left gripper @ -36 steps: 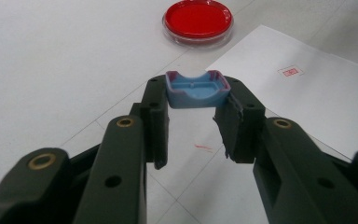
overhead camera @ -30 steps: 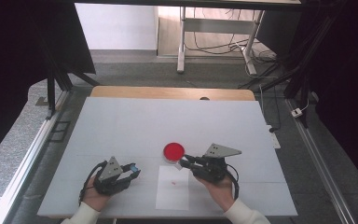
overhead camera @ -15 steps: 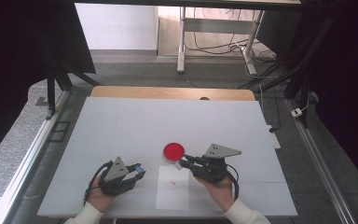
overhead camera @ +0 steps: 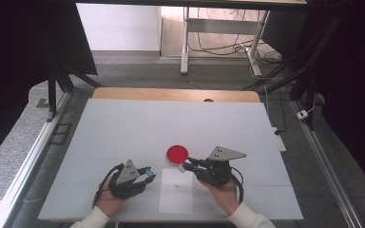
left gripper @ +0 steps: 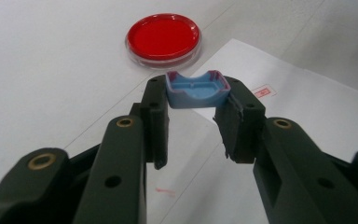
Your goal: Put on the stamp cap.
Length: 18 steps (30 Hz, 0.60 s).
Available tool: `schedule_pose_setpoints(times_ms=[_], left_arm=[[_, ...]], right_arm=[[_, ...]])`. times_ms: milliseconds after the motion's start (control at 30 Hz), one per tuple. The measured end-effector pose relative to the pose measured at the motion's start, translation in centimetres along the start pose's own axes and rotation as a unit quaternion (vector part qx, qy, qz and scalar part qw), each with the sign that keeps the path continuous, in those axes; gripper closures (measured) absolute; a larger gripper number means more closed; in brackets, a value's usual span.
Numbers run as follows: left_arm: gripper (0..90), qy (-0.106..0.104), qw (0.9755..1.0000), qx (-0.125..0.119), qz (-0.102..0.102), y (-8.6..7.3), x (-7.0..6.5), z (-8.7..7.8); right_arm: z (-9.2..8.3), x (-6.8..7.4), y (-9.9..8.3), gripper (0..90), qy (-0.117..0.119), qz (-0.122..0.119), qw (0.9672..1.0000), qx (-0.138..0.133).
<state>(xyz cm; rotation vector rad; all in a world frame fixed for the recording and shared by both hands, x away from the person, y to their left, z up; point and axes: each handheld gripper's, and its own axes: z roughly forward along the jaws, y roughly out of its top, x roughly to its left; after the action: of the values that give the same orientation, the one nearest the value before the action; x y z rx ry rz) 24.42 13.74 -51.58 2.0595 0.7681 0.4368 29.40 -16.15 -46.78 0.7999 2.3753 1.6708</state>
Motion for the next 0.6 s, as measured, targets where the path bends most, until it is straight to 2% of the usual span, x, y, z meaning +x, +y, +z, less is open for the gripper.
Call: schedule_pose_setpoints(times_ms=[600], left_arm=[[64.7,-0.008,0.9998,0.006,0.019,1.1,-1.0,1.8]], right_arm=[[0.1,0.2,0.0,75.1,-0.001,0.000,1.0000,-0.005]])
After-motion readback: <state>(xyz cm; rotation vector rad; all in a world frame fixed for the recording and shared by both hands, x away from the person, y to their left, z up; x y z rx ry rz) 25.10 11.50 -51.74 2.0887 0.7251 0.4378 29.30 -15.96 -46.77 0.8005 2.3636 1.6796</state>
